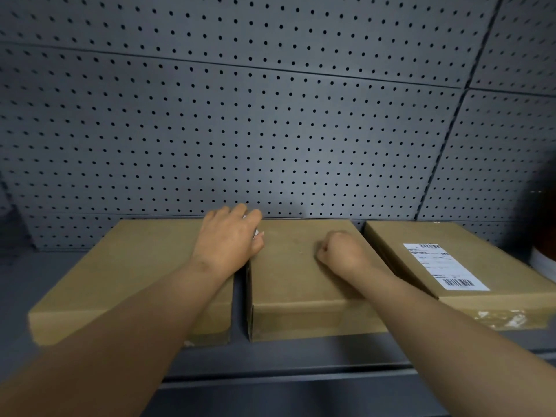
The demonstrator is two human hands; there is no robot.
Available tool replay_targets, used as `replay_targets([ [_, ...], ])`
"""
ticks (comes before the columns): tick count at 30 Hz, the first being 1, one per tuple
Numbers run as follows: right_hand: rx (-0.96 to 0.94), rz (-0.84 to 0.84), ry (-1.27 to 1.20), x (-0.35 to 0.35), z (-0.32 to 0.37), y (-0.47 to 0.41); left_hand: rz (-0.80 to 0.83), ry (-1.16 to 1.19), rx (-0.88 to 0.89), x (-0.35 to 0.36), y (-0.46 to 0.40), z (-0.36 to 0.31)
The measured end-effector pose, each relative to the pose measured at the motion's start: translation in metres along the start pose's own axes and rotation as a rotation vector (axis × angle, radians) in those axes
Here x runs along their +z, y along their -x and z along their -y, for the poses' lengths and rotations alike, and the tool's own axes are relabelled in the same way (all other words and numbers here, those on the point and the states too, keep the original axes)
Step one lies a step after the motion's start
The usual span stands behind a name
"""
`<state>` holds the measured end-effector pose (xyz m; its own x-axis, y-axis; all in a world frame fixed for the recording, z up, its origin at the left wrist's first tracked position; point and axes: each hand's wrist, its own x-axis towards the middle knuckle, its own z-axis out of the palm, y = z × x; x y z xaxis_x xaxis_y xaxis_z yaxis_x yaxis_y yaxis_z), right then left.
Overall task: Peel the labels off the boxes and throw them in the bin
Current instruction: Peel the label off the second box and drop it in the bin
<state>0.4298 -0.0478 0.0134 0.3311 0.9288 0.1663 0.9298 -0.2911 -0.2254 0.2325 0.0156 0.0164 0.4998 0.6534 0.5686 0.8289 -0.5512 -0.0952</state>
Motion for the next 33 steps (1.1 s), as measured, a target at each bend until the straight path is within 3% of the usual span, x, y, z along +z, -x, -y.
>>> replay_targets([
  [2,0.002,-0.018,0.026,0.006,0.013,-0.003,0.004,0.003,-0.007,0.001,0.000,0.002],
  [6,-0.320,0.007,-0.054,0.027,0.056,0.008,0.003,-0.003,-0.017,0.003,-0.003,0.005],
  [12,0.079,-0.020,-0.006,0.025,0.037,-0.032,-0.012,-0.016,-0.039,0.005,-0.001,0.012],
  [19,-0.386,-0.020,-0.025,0.028,0.071,0.006,-0.011,0.015,-0.042,0.005,-0.001,0.017],
  [21,-0.342,-0.005,0.015,0.020,0.057,0.007,-0.014,0.019,-0.042,0.005,0.000,0.018],
  [25,-0.061,0.011,0.033,0.011,0.047,0.007,-0.023,0.016,-0.039,0.004,0.001,0.017],
  [29,-0.316,0.033,-0.069,0.022,0.081,0.043,-0.026,0.030,-0.020,0.003,0.000,0.011],
  [33,-0.374,0.050,-0.149,0.013,0.058,0.057,-0.029,0.033,0.005,0.001,0.000,0.010],
])
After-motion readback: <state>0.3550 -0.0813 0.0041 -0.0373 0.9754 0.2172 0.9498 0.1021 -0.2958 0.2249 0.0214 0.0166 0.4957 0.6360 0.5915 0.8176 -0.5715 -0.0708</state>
